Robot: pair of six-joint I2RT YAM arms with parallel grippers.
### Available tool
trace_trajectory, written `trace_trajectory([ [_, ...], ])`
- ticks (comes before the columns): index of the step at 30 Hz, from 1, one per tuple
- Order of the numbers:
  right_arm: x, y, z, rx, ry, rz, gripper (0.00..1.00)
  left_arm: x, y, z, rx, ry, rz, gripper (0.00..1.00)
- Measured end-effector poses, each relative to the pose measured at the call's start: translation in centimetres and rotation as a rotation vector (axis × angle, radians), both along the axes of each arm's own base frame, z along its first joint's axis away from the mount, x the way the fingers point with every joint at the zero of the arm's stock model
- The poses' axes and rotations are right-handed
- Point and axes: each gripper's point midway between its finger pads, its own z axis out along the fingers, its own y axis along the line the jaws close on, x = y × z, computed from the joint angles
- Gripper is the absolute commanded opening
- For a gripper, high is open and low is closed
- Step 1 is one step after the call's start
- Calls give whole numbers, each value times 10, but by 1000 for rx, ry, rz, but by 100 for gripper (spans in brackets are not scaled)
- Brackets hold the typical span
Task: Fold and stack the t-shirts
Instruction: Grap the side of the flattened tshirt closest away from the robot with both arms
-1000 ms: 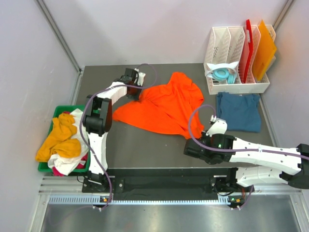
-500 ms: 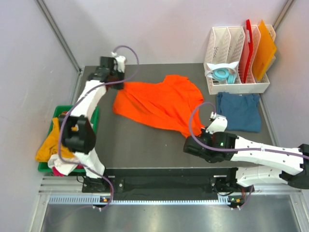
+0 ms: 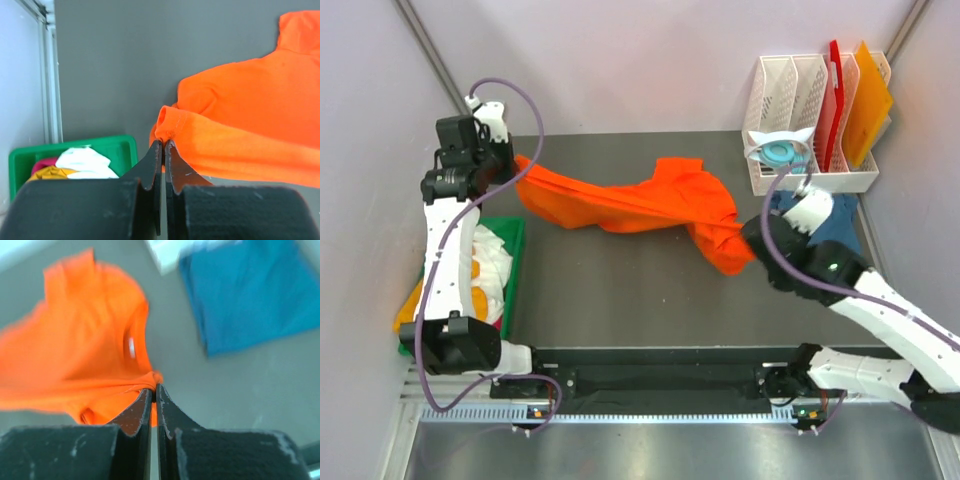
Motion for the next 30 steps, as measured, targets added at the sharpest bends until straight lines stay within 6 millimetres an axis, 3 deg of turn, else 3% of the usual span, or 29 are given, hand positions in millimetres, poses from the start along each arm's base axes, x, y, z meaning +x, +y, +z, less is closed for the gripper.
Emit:
trace_trajectory([
  [4, 31, -40, 77, 21, -145, -81, 0, -8, -3, 20, -23, -8, -13, 0],
  [6, 41, -57, 121, 31, -224, -105, 0, -10, -6, 46, -44, -58, -25, 0],
  [10, 48, -72, 202, 19, -372, -82, 0, -18, -11, 104, -72, -190, -40, 0],
  [12, 48, -72, 229, 5, -420, -55, 0, -29, -11, 126, -74, -248, -37, 0],
  [16, 44, -74, 243, -38, -446, -17, 0, -60, -13, 158, -68, -345, -26, 0],
  [19, 44, -73, 234, -62, -417, -1, 0, -82, -10, 176, -50, -406, -1, 0],
  [22, 42, -71, 210, -93, -372, 32, 0, -99, -6, 189, -32, -452, 30, 0],
  [24, 39, -72, 209, -118, -365, 52, 0, -108, -6, 194, -27, -471, 35, 0],
  [26, 34, -75, 226, -130, -388, 66, 0, -117, -7, 203, -24, -494, 43, 0],
  [30, 15, -84, 288, -95, -540, 68, 0, -143, -10, 247, -31, -613, 51, 0],
])
